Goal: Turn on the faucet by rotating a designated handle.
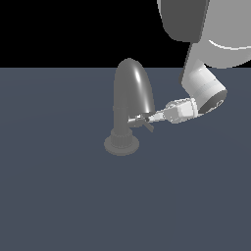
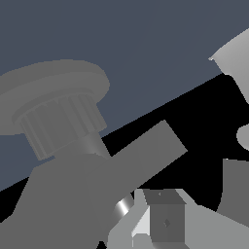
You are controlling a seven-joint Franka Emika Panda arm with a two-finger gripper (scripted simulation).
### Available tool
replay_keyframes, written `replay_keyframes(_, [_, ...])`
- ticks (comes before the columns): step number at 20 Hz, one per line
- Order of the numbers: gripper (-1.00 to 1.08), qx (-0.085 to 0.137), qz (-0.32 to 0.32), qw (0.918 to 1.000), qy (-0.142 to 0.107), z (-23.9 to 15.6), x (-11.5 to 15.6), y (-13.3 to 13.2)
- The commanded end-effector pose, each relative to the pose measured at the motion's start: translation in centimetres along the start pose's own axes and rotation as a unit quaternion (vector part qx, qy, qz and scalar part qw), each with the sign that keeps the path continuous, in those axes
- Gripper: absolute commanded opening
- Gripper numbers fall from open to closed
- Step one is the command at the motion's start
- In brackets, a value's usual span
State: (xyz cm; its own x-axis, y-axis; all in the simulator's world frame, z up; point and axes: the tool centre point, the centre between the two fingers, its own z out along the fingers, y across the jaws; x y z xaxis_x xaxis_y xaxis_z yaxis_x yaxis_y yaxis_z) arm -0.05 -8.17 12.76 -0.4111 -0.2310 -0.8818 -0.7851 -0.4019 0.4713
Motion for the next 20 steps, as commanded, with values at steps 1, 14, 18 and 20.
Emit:
replay_keyframes(1, [-1.00,0.005,0.031,0.9994,-0.012,0.1,5.2,-0.8])
replay_keyframes(14, [-1.00,0.002,0.010,0.9999,-0.004,0.0,2.8,-2.5])
replay_keyframes(18, [-1.00,0.003,0.014,0.9999,-0.005,0.1,3.5,-3.2])
replay_keyframes(20, [-1.00,0.003,0.015,0.9999,-0.006,0.1,3.9,-3.5])
